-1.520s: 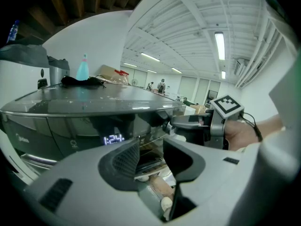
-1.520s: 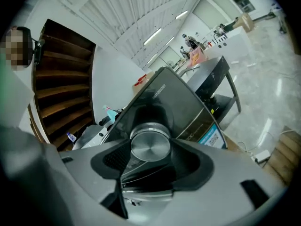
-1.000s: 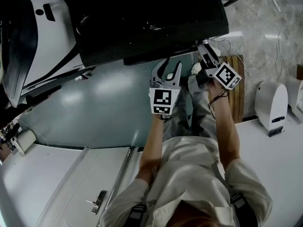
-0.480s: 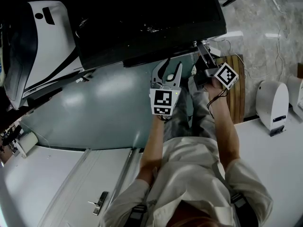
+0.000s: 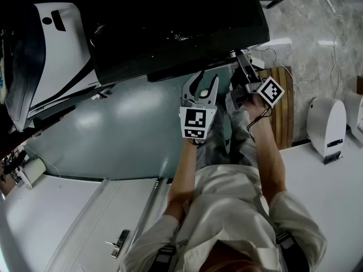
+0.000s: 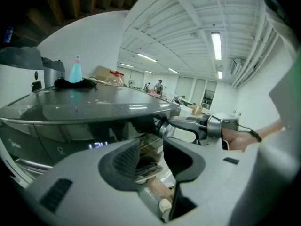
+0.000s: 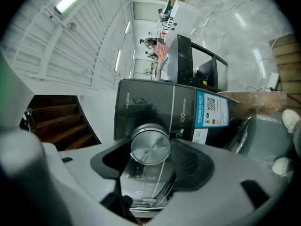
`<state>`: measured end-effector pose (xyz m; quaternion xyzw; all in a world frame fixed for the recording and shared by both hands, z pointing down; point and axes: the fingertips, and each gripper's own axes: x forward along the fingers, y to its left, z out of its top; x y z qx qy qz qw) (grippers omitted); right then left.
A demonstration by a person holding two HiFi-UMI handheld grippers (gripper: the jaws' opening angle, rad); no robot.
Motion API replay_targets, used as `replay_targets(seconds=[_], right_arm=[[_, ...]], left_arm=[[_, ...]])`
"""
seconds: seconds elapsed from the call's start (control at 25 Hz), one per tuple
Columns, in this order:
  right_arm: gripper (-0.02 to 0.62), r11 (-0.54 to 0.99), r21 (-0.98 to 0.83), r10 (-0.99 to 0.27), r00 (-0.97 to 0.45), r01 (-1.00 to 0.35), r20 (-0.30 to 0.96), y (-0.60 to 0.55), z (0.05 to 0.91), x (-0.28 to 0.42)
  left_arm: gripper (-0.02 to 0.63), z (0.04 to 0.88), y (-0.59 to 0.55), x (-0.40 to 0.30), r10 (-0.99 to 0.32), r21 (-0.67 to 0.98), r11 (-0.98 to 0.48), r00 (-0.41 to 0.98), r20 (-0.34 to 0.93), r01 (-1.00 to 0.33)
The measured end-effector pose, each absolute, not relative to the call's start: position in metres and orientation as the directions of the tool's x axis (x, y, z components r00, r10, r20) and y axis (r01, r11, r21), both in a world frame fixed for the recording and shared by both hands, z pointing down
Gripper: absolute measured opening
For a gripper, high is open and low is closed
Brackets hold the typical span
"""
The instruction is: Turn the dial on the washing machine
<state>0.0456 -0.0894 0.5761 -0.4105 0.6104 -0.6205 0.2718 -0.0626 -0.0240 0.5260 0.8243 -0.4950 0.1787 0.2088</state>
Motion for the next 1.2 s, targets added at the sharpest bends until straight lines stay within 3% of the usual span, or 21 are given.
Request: replay_targets(seconds=[0.28,0.68,1.2], right_arm=[[0.285,-0.088,-0.972,-0.825,-0.531,-0.217,0.193,-0.089,0.575,0.048],[0.305,0.010,-0.884,-0.782,-0.555,-0.467,0.283,-0.082,0.573,0.053],[0.340,0.285,-0.511,-0.721,-0.533,-0.811,0.443,-0.083,0.565,0.039]], left_arm=[[0.163,0.527,-0.023,-0.058,-0.741,0.171,-0.421,0.447,0.502,-0.891],[0.163,0.528,-0.025,-0.058,-0.740,0.171,-0.418,0.444,0.506,-0.892],[0.163,0.532,-0.029,-0.060,-0.739,0.181,-0.410,0.442,0.509,-0.894]])
